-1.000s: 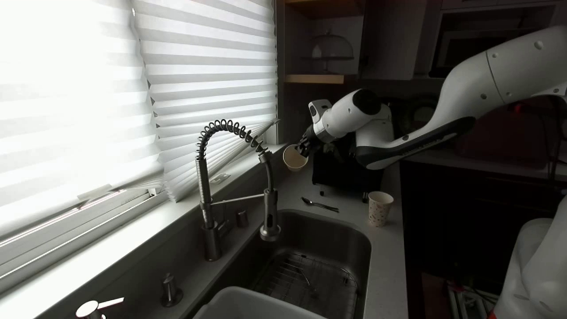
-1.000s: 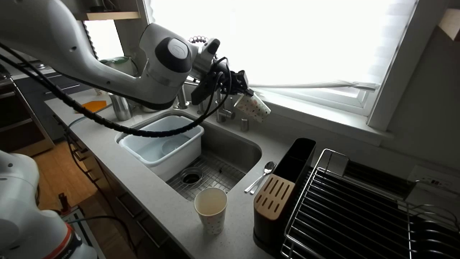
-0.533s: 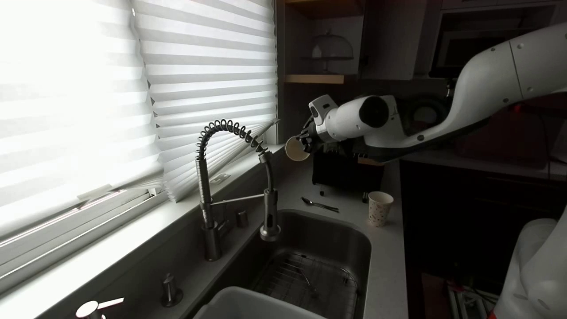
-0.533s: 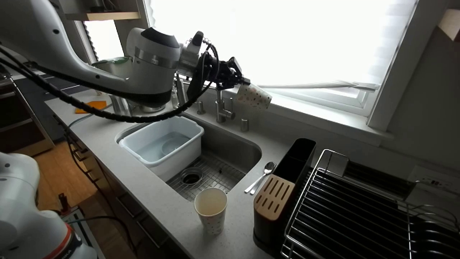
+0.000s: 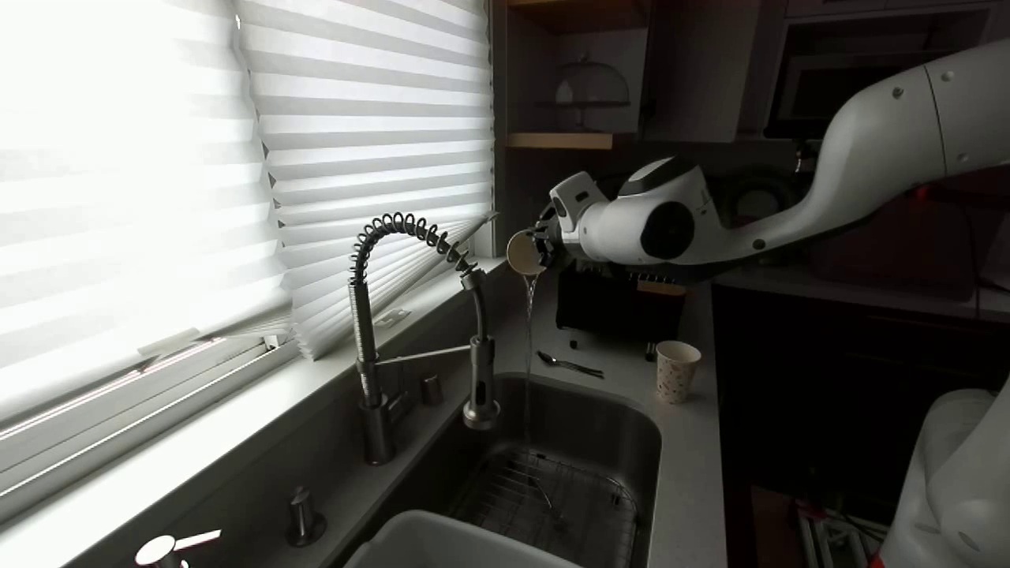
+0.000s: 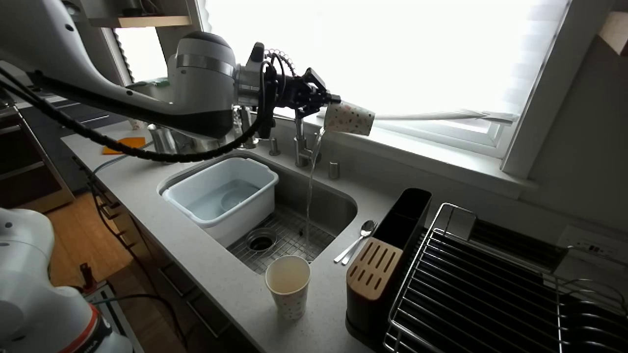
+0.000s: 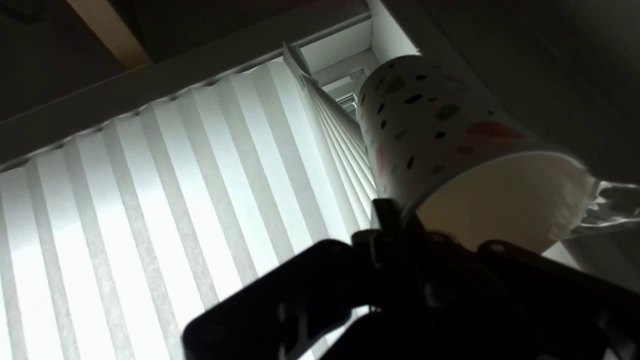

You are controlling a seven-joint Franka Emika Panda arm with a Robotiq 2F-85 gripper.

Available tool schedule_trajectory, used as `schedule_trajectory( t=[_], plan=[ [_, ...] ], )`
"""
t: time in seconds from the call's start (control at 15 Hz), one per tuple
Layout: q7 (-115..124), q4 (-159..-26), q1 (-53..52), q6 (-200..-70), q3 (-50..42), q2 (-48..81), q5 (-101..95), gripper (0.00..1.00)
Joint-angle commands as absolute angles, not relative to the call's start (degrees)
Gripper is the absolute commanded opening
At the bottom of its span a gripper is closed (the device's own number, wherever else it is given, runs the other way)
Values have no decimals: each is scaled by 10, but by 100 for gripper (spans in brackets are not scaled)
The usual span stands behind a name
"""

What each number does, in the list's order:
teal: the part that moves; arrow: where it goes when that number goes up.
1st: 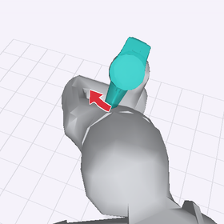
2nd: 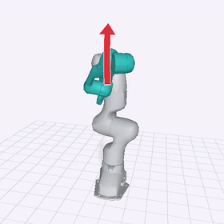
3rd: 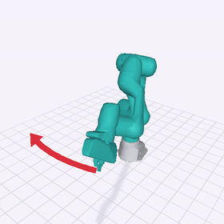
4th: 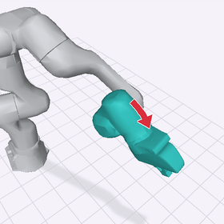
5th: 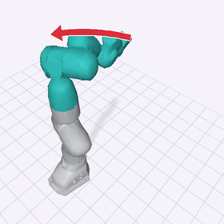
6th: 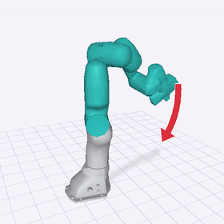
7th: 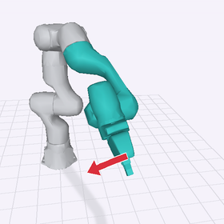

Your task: Pour the water out of the two cups into the sink

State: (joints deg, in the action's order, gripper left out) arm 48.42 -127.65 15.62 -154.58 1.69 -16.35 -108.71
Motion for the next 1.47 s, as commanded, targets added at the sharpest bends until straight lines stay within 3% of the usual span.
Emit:
schedule_trajectory(
  t=[0.0,0.53,0.6,1.4],
  plan=[
    [541,-1282,153,-1511,27,-170,-1156,1],
    [628,-1281,149,-1466,39,-168,-1261,1],
    [627,-1283,90,-1447,-11,-168,-1276,1],
    [658,-1288,17,-1399,-66,-168,-1346,1]
  ],
)
